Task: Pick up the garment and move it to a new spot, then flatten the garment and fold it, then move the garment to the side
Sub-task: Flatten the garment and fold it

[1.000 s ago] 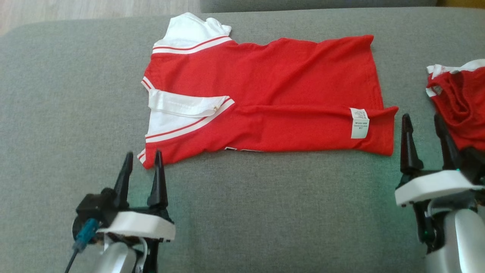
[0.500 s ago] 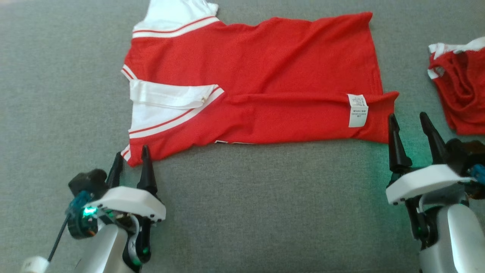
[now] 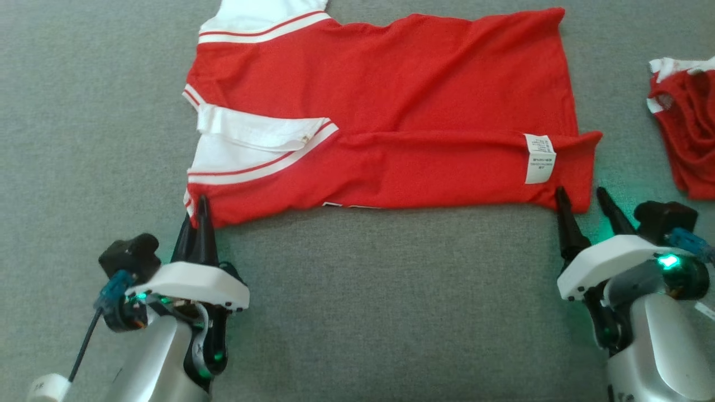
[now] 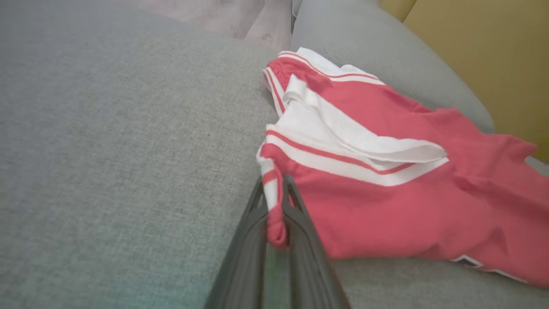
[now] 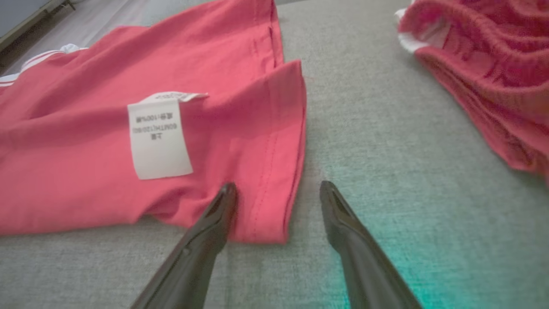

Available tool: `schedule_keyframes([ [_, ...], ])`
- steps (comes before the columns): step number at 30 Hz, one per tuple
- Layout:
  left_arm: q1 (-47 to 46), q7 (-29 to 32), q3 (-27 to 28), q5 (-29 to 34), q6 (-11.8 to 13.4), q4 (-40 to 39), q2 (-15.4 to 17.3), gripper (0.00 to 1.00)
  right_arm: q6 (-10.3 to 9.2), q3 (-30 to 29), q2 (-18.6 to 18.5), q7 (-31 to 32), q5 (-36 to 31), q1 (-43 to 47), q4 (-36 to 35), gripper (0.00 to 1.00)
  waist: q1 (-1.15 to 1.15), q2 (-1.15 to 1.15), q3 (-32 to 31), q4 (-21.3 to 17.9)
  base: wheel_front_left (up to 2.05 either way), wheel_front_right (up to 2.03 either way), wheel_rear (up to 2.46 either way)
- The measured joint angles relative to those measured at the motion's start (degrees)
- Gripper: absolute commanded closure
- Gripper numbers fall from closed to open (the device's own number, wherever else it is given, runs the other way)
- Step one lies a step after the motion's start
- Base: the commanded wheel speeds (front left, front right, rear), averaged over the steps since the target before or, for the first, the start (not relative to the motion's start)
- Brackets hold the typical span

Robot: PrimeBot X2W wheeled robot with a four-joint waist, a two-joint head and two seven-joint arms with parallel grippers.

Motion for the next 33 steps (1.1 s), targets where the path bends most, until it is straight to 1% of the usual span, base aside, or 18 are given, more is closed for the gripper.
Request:
schedule_keyframes([
  [1, 0.01, -0.26, -0.01, 0.0, 0.01, -0.65, 0.0, 1.0, 0.0, 0.22, 0.0, 0.36, 0.41, -0.23, 0.73, 0.19, 0.0, 0.0, -0.07, 0.21, 0.0, 0.0, 0.0],
  [2, 0.02, -0.56, -0.01, 0.03, 0.01, -1.23, 0.0, 1.0, 0.0, 0.45, -0.01, 0.38, 0.73, -0.54, 1.35, 0.51, 0.0, 0.0, -0.17, 0.4, 0.0, 0.0, 0.0],
  [3, 0.02, -0.56, -0.01, 0.13, 0.01, -1.76, 0.01, 1.0, 0.0, 0.53, -0.01, 0.6, 1.09, -0.92, 1.91, 0.66, 0.0, 0.0, -0.28, 0.55, 0.0, 0.0, 0.0],
  [4, 0.02, -0.56, -0.01, 0.13, 0.01, -1.76, 0.01, 1.0, 0.0, 0.53, -0.01, 0.6, 1.09, -0.92, 1.91, 0.95, 0.0, 0.0, -0.28, 0.55, 0.0, 0.0, 0.0],
  [5, 0.08, -1.0, -0.05, 0.44, 0.02, -2.78, 0.03, 1.0, 0.0, 0.67, -0.05, 0.8, 1.57, -1.59, 2.83, 1.0, 0.0, 0.0, -0.59, 0.86, 0.0, 0.0, 0.0],
  [9, 0.44, -1.49, -0.12, 0.55, 0.03, -5.28, 0.26, 1.0, 0.0, 0.51, -0.04, 0.81, 3.05, -2.2, 3.96, 1.0, 0.0, 0.0, -1.7, 1.21, 0.0, 0.0, 0.0],
  [12, 0.57, -1.47, -0.33, 1.18, 0.1, -7.87, 0.62, 1.0, 0.0, -1.15, 0.0, 2.2, 3.67, -2.19, 3.38, 1.0, 0.0, 0.0, -2.87, 1.4, 0.0, 0.0, 0.0],
  [16, 1.36, -0.77, -0.57, 1.53, 0.27, -12.62, 1.65, 1.0, 0.0, -4.2, 0.0, 5.36, 3.89, -2.15, -1.33, 1.0, -0.01, 0.0, -4.74, 1.67, 0.0, 0.0, 0.0],
  [19, 3.84, 0.94, -1.0, 1.59, 1.09, -15.99, 2.92, 1.0, 0.0, -5.28, -0.01, 9.42, 3.25, -1.26, -6.15, 1.0, -0.01, 0.0, -6.3, 1.79, 0.0, 0.0, 0.0],
  [22, 7.84, 2.86, -2.19, 1.59, 1.78, -18.86, 3.86, 1.0, 0.0, -5.78, 0.0, 12.94, 2.59, 2.19, -10.67, 1.0, -0.01, 0.0, -7.72, 1.81, 0.0, 0.0, 0.0],
  [25, 12.65, 3.66, -2.71, 1.43, 2.7, -20.65, 4.08, 1.0, 0.0, -5.95, 0.02, 15.7, 2.53, 7.8, -13.52, 1.0, -0.01, 0.0, -8.79, 1.76, 0.0, 0.0, 0.0],
  [29, 18.39, 3.66, -3.87, 0.83, 3.49, -21.28, 4.02, 1.0, 0.0, -6.47, 0.13, 17.02, 3.23, 14.54, -15.72, 1.0, -0.02, 0.0, -9.65, 1.67, 0.0, 0.0, 0.0],
  [33, 21.64, 3.65, -3.9, -0.01, 4.15, -21.21, 4.02, 1.0, 0.0, -6.53, 0.21, 16.83, 4.2, 17.41, -15.94, 1.0, -0.02, 0.0, -9.9, 1.31, 0.0, 0.0, 0.0],
])
